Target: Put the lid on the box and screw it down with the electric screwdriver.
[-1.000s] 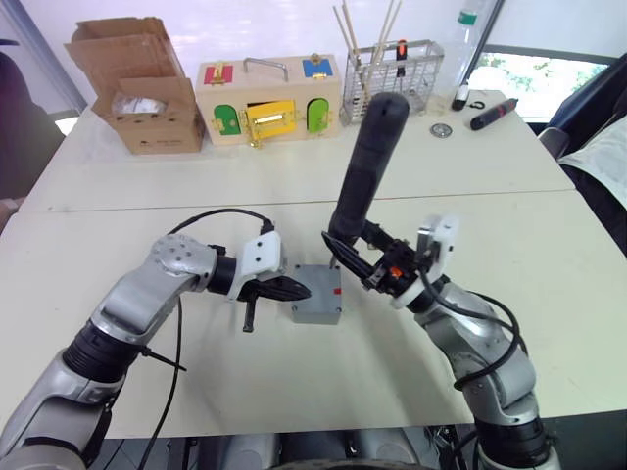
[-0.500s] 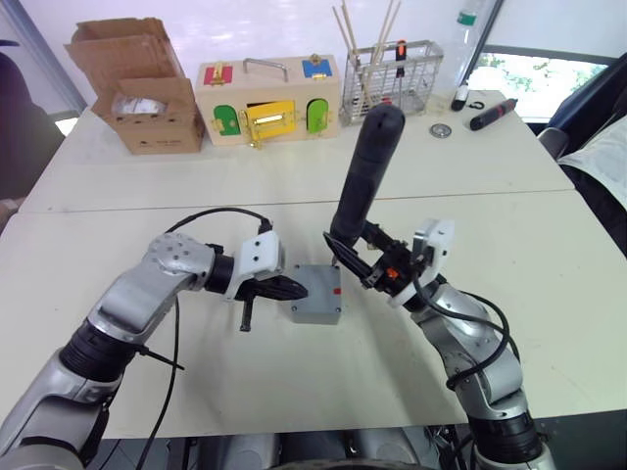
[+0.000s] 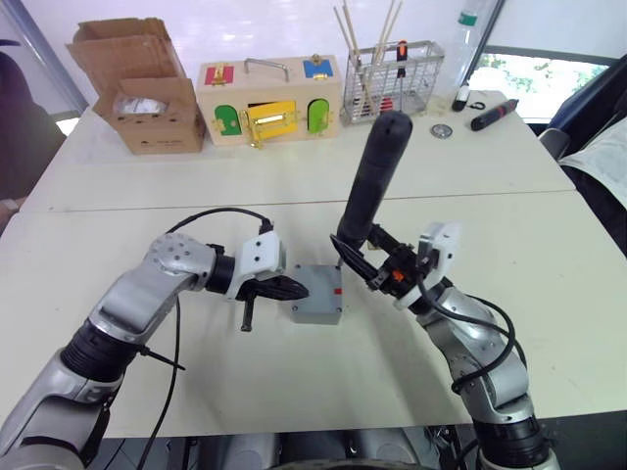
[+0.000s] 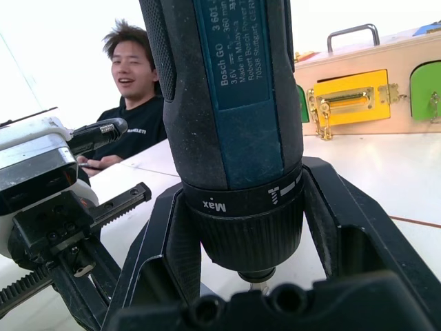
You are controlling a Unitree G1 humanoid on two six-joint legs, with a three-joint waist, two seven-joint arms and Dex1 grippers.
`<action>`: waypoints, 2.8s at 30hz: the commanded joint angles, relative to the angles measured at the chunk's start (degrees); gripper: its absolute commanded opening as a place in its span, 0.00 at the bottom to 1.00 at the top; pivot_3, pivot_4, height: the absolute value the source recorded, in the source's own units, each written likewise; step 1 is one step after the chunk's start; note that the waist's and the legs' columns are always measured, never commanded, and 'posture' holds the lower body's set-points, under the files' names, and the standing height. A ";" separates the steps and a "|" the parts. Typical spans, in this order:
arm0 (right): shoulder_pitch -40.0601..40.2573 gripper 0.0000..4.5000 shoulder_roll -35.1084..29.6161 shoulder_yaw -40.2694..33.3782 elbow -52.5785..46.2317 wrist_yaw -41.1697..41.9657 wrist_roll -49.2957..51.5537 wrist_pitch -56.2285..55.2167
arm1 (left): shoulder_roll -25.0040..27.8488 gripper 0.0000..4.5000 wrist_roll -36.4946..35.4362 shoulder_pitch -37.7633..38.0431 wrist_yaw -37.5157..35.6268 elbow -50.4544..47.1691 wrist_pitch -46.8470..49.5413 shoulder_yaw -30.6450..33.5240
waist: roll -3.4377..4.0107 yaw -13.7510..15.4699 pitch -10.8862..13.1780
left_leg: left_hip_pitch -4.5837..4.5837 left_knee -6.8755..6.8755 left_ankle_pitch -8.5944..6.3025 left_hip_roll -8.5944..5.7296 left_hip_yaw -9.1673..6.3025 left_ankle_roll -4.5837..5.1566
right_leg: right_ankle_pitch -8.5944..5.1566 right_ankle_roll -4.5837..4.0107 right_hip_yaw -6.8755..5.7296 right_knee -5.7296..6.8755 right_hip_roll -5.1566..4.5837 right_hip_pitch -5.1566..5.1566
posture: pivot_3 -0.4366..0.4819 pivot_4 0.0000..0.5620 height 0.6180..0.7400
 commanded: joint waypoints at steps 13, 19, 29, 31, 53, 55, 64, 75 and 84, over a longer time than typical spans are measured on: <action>-0.57 0.39 -0.74 3.43 7.23 0.09 -5.34 0.46 | 0.07 0.00 2.66 0.65 0.59 0.89 1.68 -1.83 | -0.17 -0.05 -0.11 | 0.75 -0.14 -0.04 0.02 -0.01 0.06 | -0.01 -0.01 0.00 -0.18 0.02 0.76 | 0.48 0.27 1.00; -0.07 0.39 -1.64 3.71 7.49 0.96 -5.53 0.38 | -0.01 0.00 2.76 0.82 0.97 0.74 1.90 -1.71 | -0.20 0.00 -0.16 | 1.19 -0.22 -0.10 0.05 -0.20 0.15 | -0.02 -0.01 -0.18 -0.66 0.04 1.46 | 0.48 0.27 1.00; 3.59 0.39 -3.02 5.48 8.19 1.90 -7.60 -1.19 | -0.32 0.00 2.83 0.81 1.09 0.85 1.80 -1.80 | -0.43 0.10 -0.45 | 1.19 -0.22 -0.13 0.05 -0.30 0.19 | -0.02 -0.01 -0.27 -0.76 0.02 1.53 | 0.48 0.27 1.00; 3.65 0.39 -3.08 5.40 8.96 1.70 -7.96 -1.46 | -0.40 0.00 2.99 0.82 1.03 0.82 1.78 -1.84 | -0.49 0.10 -0.62 | 1.20 -0.23 -0.13 0.05 -0.31 0.20 | -0.02 -0.01 -0.29 -0.78 0.02 1.54 | 0.48 0.27 1.00; -10.58 0.39 -2.81 -7.90 -14.41 -6.41 11.51 15.12 | -4.91 0.00 6.61 2.15 1.52 5.79 -1.34 -4.62 | -0.38 1.69 -0.66 | 0.94 -0.25 -0.15 -0.01 -0.68 0.21 | -0.02 -0.02 -0.68 -1.05 -0.11 1.54 | 0.48 0.27 1.00; -12.48 0.39 -3.82 -12.47 -15.37 -9.68 19.29 21.18 | -5.96 0.00 4.26 1.69 1.85 5.16 0.77 -2.64 | -0.38 1.72 -0.65 | 0.94 -0.24 -0.15 -0.02 -0.76 0.21 | -0.02 -0.02 -0.75 -1.09 -0.14 1.60 | 0.48 0.27 1.00; -15.34 0.39 -32.50 -32.53 0.12 -16.35 55.75 47.08 | -3.67 0.00 -3.46 -0.05 -1.50 0.76 7.26 2.69 | 0.08 1.53 0.03 | 0.54 -0.33 -0.18 -0.04 -0.87 0.27 | -0.01 -0.02 -0.91 -1.47 -0.18 1.46 | 0.48 0.27 1.00; -19.53 0.39 -62.11 -24.49 27.10 -6.69 52.21 74.84 | 0.62 0.00 -7.66 -4.12 -5.86 -5.38 7.43 5.37 | 0.25 1.63 0.18 | -0.50 -0.17 -0.20 -0.02 -0.86 0.33 | 0.01 -0.03 -0.98 -1.52 -0.15 0.58 | 0.48 0.27 1.00; -26.99 0.39 -59.39 -9.73 41.51 1.30 37.41 77.42 | 1.45 0.00 -8.57 -2.45 -3.17 -10.15 8.42 6.87 | 0.33 1.56 0.24 | -0.54 -0.11 -0.20 -0.02 -0.76 0.33 | 0.01 -0.03 -0.90 -1.47 -0.14 0.46 | 0.48 0.27 1.00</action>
